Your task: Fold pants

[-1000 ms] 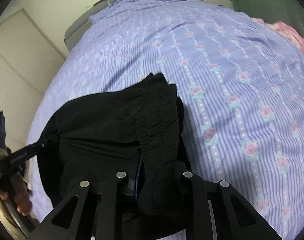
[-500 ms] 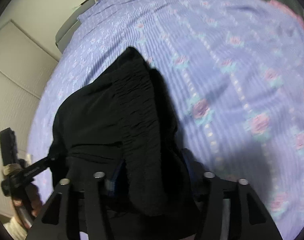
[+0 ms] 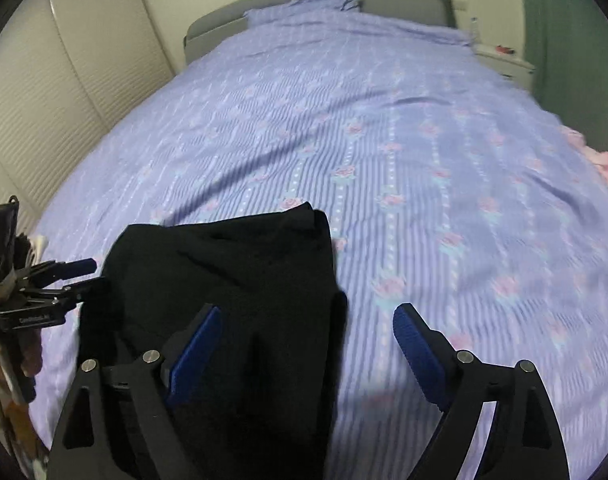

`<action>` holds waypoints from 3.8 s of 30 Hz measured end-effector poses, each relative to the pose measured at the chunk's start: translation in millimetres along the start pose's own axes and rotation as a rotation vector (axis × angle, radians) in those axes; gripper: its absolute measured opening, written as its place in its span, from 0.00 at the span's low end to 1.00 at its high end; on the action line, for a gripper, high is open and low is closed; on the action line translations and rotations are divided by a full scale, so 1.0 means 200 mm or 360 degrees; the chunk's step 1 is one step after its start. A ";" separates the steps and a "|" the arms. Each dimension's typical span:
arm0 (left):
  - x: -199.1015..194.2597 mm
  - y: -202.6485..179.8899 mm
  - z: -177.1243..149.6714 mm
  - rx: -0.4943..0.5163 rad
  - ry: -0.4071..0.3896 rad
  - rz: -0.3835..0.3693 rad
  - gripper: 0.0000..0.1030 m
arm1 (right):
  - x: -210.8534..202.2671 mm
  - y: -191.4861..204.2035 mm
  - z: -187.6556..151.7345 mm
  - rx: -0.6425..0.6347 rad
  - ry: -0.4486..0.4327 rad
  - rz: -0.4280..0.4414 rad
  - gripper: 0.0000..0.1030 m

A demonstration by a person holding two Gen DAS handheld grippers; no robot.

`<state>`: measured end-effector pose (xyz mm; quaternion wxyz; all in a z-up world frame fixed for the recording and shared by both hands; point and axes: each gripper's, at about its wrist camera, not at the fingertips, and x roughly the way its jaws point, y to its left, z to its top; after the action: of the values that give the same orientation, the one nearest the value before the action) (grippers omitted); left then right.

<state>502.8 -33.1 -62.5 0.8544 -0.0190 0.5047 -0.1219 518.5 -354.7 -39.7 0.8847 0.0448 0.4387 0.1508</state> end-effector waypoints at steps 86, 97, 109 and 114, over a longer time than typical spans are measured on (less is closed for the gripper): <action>-2.65 1.71 -0.57 -0.0662 -0.0796 0.0468 0.10 | -0.79 2.99 0.32 -0.0648 -0.0247 0.0856 0.24; -2.87 2.39 -0.81 -0.0639 -0.0709 0.0437 0.10 | -0.52 3.58 0.28 -0.0501 -0.0137 0.0896 0.24; -2.79 2.89 -0.70 -0.0518 -0.0552 0.0410 0.10 | -0.23 4.01 0.32 -0.0361 0.0003 0.0829 0.24; -2.63 3.01 -0.59 -0.0474 -0.0469 0.0408 0.10 | -0.03 4.11 0.40 -0.0270 0.0077 0.0778 0.24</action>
<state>271.9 681.5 236.8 0.9151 -0.0982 0.3853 0.0675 390.8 428.8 188.0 0.8120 0.0716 0.4216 0.3973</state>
